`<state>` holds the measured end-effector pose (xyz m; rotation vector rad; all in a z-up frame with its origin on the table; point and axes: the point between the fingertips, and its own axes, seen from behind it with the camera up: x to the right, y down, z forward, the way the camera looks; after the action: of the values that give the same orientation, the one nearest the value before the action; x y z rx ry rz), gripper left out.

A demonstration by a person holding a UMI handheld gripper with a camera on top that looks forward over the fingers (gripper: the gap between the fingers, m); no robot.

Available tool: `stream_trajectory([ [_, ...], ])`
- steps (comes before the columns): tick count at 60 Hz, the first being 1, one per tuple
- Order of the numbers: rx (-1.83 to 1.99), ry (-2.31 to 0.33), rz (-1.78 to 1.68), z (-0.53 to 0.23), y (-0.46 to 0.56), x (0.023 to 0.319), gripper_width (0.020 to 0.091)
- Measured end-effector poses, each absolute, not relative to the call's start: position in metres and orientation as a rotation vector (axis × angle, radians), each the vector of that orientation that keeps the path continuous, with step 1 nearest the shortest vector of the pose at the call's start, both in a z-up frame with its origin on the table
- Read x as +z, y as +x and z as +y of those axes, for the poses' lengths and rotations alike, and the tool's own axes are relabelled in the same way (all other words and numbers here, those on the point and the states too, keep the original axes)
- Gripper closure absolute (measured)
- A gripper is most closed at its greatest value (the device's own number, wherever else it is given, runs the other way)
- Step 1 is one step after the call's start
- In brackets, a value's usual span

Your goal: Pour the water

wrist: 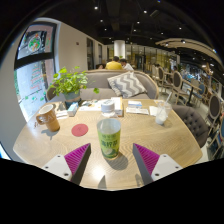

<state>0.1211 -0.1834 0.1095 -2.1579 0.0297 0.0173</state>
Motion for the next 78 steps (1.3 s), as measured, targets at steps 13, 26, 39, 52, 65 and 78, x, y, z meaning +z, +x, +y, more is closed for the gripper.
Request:
stream_trajectory([
  [13,-0.041,-2.091,0.069,-0.116,0.121,0.077,0.0260],
  [26,-0.042,-2.046,0.095,-0.090,0.118,0.058,0.0567],
  [39,-0.071,-2.049,0.143,-0.085,0.120,0.058,0.0667],
  [52,-0.161,-2.084,0.091,-0.085,0.119,0.071,0.0708],
  [65,-0.388,-2.029,-0.092,-0.064,0.121,0.148,0.0707],
  [78,-0.757,-1.881,-0.501,-0.010,0.076,0.234,0.0710],
])
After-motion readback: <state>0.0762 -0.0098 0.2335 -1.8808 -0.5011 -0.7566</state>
